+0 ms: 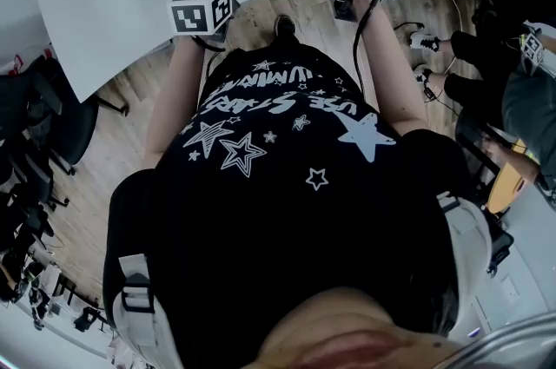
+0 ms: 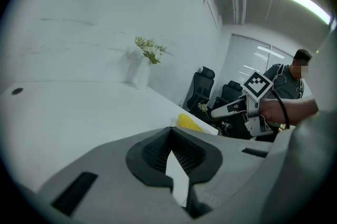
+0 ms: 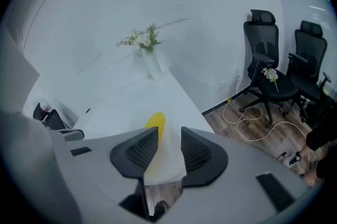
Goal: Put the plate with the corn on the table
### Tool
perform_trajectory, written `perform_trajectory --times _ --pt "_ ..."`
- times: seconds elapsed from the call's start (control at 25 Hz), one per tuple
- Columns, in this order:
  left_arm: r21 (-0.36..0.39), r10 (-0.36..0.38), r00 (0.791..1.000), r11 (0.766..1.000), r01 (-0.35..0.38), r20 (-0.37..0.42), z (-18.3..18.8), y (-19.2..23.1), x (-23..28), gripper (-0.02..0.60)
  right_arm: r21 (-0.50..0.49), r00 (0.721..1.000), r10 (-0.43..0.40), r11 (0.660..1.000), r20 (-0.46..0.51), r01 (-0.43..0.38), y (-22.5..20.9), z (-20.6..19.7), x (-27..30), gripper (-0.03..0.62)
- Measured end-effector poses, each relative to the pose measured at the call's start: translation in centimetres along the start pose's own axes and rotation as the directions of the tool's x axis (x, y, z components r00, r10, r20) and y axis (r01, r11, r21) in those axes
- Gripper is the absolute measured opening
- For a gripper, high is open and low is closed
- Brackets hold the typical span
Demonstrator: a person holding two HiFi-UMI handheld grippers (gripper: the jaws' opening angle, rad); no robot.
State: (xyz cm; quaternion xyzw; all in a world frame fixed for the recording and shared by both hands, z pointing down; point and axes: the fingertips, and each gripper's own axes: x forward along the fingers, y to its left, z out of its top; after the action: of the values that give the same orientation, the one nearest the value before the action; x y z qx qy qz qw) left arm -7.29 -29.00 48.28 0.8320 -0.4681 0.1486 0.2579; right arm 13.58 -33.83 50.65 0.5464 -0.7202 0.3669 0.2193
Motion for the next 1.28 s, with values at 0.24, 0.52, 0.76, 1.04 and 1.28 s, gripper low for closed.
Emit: perform_trajectory --times 0.24,0.52,0.76,1.04,1.28 --pt "0.016 -0.009 0.999 1.000 0.008 0.036 0.1 1.3 -4.0 0.005 -0.100 0.995 -0.022 0.994 0.099 0.032 3.5 0.4 -2.1 0.109" --pt "0.004 -0.015 0.998 1.000 0.015 0.058 -1.5 3.2 -9.0 0.005 -0.134 0.987 -0.053 0.988 0.154 0.074 7.7 -2.0 -4.3 0.034" --pt "-0.016 -0.024 0.998 1.000 0.025 0.060 -3.7 5.3 -13.0 0.005 -0.127 0.984 -0.057 0.989 0.171 0.079 11.4 -5.1 -5.2 0.012" --pt "-0.049 0.013 0.998 0.999 -0.010 0.067 -5.4 7.6 -16.0 0.005 -0.168 0.985 0.007 0.986 0.173 0.023 15.5 -7.8 -5.8 0.006" --pt "-0.086 0.064 0.994 0.995 -0.056 0.094 -6.4 7.0 -18.0 0.005 -0.209 0.985 0.082 0.977 0.154 -0.049 17.6 -8.4 -5.9 0.006"
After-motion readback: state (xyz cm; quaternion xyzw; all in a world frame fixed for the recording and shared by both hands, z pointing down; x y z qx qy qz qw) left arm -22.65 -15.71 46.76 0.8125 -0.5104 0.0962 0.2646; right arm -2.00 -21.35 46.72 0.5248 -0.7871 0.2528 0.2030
